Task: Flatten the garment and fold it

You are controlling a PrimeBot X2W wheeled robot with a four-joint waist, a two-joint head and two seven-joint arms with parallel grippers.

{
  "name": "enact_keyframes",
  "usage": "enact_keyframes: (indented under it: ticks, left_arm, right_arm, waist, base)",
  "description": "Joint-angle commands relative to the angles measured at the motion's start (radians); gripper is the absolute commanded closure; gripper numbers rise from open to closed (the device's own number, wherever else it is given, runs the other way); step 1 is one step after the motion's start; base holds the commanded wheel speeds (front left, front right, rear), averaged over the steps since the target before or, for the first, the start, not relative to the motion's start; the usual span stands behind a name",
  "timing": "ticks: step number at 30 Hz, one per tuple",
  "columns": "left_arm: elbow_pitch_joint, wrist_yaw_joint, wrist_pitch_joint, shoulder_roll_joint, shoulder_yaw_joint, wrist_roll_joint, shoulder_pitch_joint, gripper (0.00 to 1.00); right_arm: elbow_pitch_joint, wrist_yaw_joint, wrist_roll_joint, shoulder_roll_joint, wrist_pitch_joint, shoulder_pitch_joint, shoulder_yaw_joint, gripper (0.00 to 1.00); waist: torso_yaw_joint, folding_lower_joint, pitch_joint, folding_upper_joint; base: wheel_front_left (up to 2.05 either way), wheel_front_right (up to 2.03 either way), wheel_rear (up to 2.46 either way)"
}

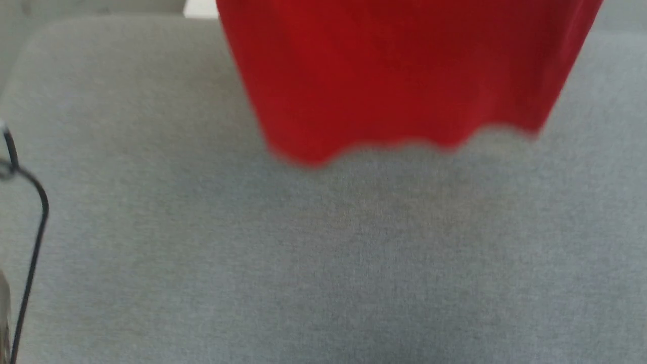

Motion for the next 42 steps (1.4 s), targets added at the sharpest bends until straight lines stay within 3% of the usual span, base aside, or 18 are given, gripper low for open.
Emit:
enact_keyframes:
  ticks: [1, 11, 20, 22, 23, 28, 31, 34, 42]
  left_arm:
    - [0.045, -0.007, -0.017, -0.010, 0.001, 0.008, -0.066, 1.00]
    - [0.290, -0.031, -0.185, -0.054, 0.010, 0.042, -0.358, 1.00]
    - [0.423, -0.079, -0.327, -0.146, -0.050, 0.056, -0.278, 1.00]
    - [0.451, -0.097, -0.339, -0.173, -0.069, 0.054, -0.220, 1.00]
    - [0.490, -0.117, -0.351, -0.216, -0.092, 0.050, -0.114, 1.00]
    - [0.517, -0.179, -0.356, -0.239, -0.157, 0.067, 0.095, 1.00]
    - [0.522, -0.205, -0.357, -0.238, -0.194, 0.049, 0.255, 1.00]
    - [0.499, -0.215, -0.334, -0.214, -0.224, 0.025, 0.409, 1.00]
    - [0.373, -0.212, -0.248, -0.096, -0.245, -0.032, 0.734, 1.00]
  right_arm:
    - [0.047, -0.002, -0.016, 0.013, -0.025, -0.057, 0.004, 1.00]
    - [0.341, -0.002, -0.129, 0.127, -0.196, -0.351, -0.013, 1.00]
    - [0.477, -0.002, -0.105, 0.191, -0.351, -0.291, -0.006, 1.00]
    - [0.493, -0.002, -0.087, 0.193, -0.384, -0.243, -0.004, 1.00]
    - [0.501, -0.002, -0.046, 0.194, -0.421, -0.138, 0.022, 1.00]
    - [0.468, -0.002, 0.060, 0.200, -0.431, 0.098, 0.101, 1.00]
    - [0.402, -0.002, 0.109, 0.168, -0.405, 0.281, 0.195, 1.00]
    - [0.336, -0.002, 0.180, 0.132, -0.371, 0.454, 0.237, 1.00]
    - [0.237, -0.002, 0.291, 0.038, -0.250, 0.832, 0.234, 1.00]
  waist:
    - [-0.030, -0.0001, 0.151, 0.0000]
    - [-0.036, -0.0001, 0.262, 0.0000]
    - [-0.002, -0.0001, 0.277, 0.0000]
    - [0.007, -0.0001, 0.261, 0.0000]
    - [0.022, -0.0001, 0.220, 0.0000]
    - [0.033, -0.0001, 0.113, 0.0000]
    - [0.036, -0.0001, 0.030, 0.0000]
    - [0.032, -0.0001, -0.047, 0.0000]
    - [0.027, -0.0001, -0.183, 0.0000]
  base:
    - [0.00, 0.00, 0.00]
    - [0.00, 0.00, 0.00]
    - [0.00, 0.00, 0.00]
    - [0.00, 0.00, 0.00]
    - [0.00, 0.00, 0.00]
    - [0.00, 0.00, 0.00]
    - [0.00, 0.00, 0.00]
    - [0.00, 0.00, 0.00]
    - [0.00, 0.00, 0.00]
